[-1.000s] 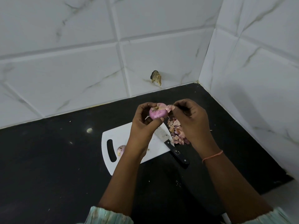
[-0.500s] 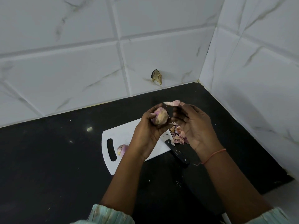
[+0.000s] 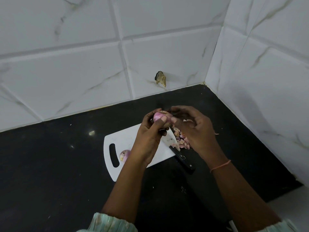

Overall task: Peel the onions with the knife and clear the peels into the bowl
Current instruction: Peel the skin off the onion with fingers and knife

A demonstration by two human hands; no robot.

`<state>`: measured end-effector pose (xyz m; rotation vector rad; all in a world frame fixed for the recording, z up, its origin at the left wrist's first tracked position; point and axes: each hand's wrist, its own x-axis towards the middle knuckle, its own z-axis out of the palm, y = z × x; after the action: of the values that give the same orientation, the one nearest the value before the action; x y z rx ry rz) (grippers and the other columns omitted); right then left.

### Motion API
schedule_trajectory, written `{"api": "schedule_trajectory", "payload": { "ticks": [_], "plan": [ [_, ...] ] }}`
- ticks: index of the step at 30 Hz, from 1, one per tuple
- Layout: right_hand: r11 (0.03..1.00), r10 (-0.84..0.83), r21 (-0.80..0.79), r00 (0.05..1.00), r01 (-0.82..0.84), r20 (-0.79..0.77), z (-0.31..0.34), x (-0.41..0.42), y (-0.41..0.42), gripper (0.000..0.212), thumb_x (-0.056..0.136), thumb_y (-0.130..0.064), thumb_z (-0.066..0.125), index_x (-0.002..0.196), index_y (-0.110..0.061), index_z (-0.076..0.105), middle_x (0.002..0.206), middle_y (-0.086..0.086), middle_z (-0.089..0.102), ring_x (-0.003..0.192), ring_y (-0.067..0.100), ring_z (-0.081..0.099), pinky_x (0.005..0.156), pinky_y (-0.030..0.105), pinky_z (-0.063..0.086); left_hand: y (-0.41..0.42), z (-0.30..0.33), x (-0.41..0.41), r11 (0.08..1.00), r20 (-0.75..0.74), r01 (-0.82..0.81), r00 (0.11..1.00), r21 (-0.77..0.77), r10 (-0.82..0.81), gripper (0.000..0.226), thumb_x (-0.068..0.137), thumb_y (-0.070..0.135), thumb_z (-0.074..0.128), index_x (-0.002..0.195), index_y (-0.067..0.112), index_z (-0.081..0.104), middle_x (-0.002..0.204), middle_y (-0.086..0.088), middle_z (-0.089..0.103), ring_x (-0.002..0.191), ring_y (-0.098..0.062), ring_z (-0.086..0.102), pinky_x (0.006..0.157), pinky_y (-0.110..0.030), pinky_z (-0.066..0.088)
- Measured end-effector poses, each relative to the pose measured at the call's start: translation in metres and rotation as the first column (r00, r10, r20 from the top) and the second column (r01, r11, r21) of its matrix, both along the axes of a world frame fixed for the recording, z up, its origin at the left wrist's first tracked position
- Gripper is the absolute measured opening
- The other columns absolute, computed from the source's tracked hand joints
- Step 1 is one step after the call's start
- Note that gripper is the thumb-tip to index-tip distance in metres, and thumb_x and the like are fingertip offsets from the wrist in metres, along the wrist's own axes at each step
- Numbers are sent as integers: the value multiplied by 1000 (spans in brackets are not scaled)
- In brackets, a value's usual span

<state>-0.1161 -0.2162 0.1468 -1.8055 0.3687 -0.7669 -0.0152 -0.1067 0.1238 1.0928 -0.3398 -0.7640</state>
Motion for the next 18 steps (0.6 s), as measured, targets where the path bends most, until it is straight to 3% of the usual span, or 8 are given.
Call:
{"api": "schedule_trajectory", "payload": {
  "ticks": [5,8,11,18],
  "plan": [
    [956,-56,-284,997,70,57,-3,5,-2,16,83,-21,72,99,-19,71,95,-11,64,93,1,63,83,12,50,2,1,1,999,34,20,999,-37,-19,49,86,28,65,131,10,59,104,-4,67,86,-11,61,71,-26,48],
    [940,-51,-334,996,73,75,-3,6,-4,11,84,-15,72,94,-12,73,90,-8,64,88,2,63,80,12,50,3,3,2,999,50,26,998,-36,-24,44,87,30,63,127,11,62,98,-2,67,84,-12,59,69,-24,47],
    [921,-67,-382,996,82,52,-3,7,-6,6,87,-9,71,92,-7,72,89,-4,64,86,5,62,78,15,51,4,3,4,999,81,27,996,-22,-25,41,89,32,61,126,13,64,106,-6,67,90,-17,55,69,-24,47],
    [870,-95,-490,994,59,-50,-8,16,-5,3,95,-5,59,97,-4,61,95,-4,52,88,-4,52,78,6,42,4,2,2,999,70,49,996,6,-49,38,96,33,60,127,11,65,112,-9,66,96,-22,51,71,-26,44]
  ]
}}
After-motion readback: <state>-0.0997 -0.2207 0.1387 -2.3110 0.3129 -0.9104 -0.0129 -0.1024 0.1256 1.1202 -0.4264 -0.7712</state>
